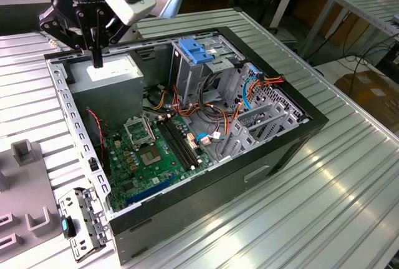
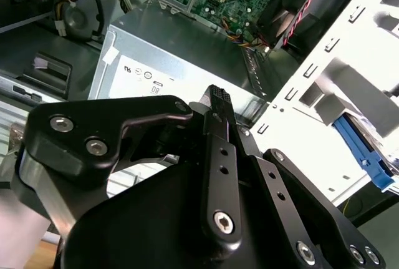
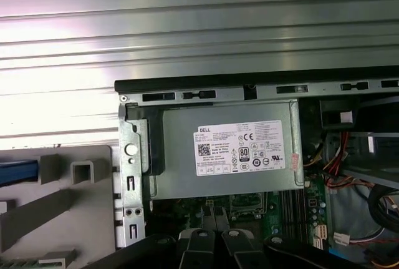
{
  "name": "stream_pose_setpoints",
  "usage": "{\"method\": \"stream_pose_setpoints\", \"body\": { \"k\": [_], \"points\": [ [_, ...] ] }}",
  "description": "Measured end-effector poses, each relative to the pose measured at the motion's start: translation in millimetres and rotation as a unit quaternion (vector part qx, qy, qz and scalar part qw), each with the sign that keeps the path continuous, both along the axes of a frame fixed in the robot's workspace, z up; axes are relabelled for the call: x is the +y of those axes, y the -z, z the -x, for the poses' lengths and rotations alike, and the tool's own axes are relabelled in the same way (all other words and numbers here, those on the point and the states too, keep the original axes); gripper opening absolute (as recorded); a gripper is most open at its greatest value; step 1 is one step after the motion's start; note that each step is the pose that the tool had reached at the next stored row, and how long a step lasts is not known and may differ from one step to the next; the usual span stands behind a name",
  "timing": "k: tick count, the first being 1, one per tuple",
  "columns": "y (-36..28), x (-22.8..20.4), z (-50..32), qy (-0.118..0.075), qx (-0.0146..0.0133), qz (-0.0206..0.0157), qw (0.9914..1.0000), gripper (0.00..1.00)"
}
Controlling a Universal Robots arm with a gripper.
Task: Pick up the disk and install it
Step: 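Reach for the disk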
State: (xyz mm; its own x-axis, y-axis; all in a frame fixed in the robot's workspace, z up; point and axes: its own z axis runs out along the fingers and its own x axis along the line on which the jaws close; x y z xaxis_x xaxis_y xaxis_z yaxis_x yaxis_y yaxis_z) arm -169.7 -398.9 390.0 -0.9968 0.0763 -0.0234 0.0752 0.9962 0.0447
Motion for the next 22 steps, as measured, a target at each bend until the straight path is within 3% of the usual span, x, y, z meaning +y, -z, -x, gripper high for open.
{"method": "stream_pose_setpoints", "body": {
  "k": [16,22],
  "points": [
    [1.1,0.0,20.1,0.000,0.0001,-0.0001,1.00000,0.11],
    [1.8,0.0,31.4,0.000,0.0001,-0.0002,1.00000,0.11]
  ]
}}
